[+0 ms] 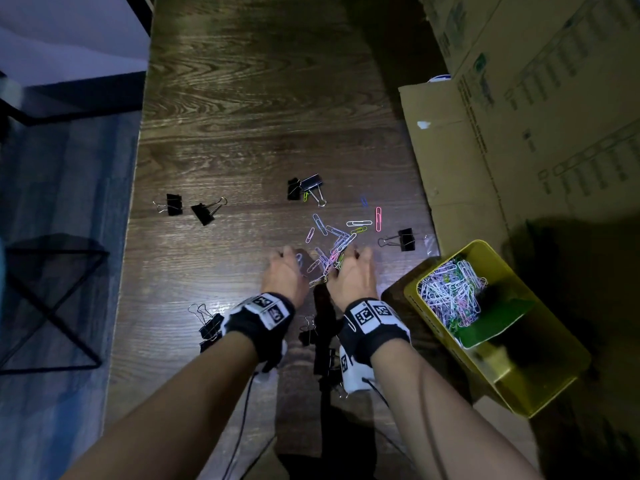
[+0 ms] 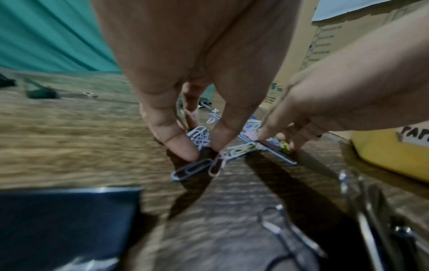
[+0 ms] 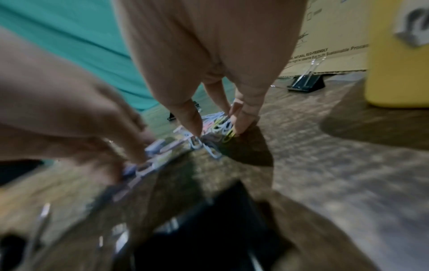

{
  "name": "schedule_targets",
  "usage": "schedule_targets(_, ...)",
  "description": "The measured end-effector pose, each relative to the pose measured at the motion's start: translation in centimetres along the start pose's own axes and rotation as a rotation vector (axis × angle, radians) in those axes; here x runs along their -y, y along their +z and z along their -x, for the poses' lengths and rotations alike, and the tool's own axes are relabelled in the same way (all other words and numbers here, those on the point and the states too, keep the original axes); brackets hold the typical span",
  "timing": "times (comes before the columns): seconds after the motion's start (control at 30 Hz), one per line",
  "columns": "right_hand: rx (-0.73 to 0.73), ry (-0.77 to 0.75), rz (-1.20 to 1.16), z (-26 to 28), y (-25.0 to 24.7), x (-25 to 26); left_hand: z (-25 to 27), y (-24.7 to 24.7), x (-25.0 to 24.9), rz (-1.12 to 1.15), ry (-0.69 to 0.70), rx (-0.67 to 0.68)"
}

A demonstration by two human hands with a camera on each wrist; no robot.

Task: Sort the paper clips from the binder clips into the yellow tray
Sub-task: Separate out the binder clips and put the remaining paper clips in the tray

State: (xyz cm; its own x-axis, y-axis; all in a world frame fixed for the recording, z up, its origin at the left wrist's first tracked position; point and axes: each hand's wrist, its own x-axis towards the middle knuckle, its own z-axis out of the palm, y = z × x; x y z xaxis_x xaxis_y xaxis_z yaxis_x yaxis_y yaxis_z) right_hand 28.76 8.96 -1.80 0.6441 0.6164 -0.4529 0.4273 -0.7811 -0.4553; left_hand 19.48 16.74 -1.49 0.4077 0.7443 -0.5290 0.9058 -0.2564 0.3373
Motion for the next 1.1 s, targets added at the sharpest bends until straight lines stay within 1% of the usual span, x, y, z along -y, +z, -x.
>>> schedule_targets(0.1, -0.038, -0.028, -0.078, -1.1, -1.1, 0.3, -1.0, 0.2, -1.6, 0.031, 0.07, 0.032)
schedule_targets(0.17, -0.076, -0.006, -0.063, -2.1, -2.1, -0.1, -1.9, -0.4, -2.2, 0.037, 0.144, 0.008)
schedule_targets(0.23, -0.093, 0.043, -0.003, -2.9, -3.1, -0.6, -3.0, -1.3, -2.6, -0.052, 0.231, -0.047)
schedule_targets(0.3, -0.1, 0.098, 0.054, -3.5, -3.8, -1.0, -4.4, -2.2, -3.1, -0.166, 0.339, -0.054)
schedule_targets(0.37, -0.11, 0.119, 0.082, -4.1, -4.2, -1.3, -5.7, -2.6, -3.4, -0.29, 0.482, 0.015)
schedule_targets(0.4, -0.117, 0.105, 0.093, -4.5, -4.3, -1.3, -6.2, -2.7, -3.5, -0.36, 0.546, 0.055)
schedule_targets(0.47, -0.112, 0.042, 0.114, -5.4, -4.2, -1.2, -6.7, -3.0, -3.5, -0.45, 0.617, 0.118)
schedule_targets(0.53, -0.089, -0.013, 0.129, -6.2, -4.1, -0.9, -6.9, -3.4, -3.4, -0.398, 0.645, 0.144)
schedule_targets(0.57, -0.073, -0.031, 0.132, -6.6, -4.2, -0.6, -7.0, -3.8, -3.3, -0.349, 0.65, 0.122)
schedule_targets(0.6, -0.048, -0.046, 0.134, -7.0, -4.3, -0.4, -7.3, -4.2, -3.0, -0.312, 0.638, 0.072)
schedule_targets(0.67, 0.019, -0.078, 0.172, -7.8, -4.5, -0.1, -8.1, -4.8, -2.4, -0.305, 0.573, -0.049)
schedule_targets(0.7, 0.052, -0.095, 0.204, -8.1, -4.5, 0.0, -8.6, -5.0, -2.1, -0.316, 0.546, -0.08)
schedule_targets(0.77, 0.113, -0.113, 0.244, -8.3, -4.3, -0.1, -9.3, -5.2, -1.8, -0.346, 0.529, -0.062)
schedule_targets(0.87, 0.126, -0.128, 0.264, -7.3, -3.6, -0.3, -9.4, -5.4, -1.9, -0.411, 0.53, -0.006)
schedule_targets(0.97, 0.134, -0.166, 0.25, -5.1, -2.5, -0.5, -9.0, -4.8, -1.6, -0.455, 0.539, -0.029)
schedule_targets(1.1, 0.148, -0.221, 0.218, -2.4, -1.5, -1.2, -8.6, -4.1, -0.2, -0.388, 0.592, -0.081)
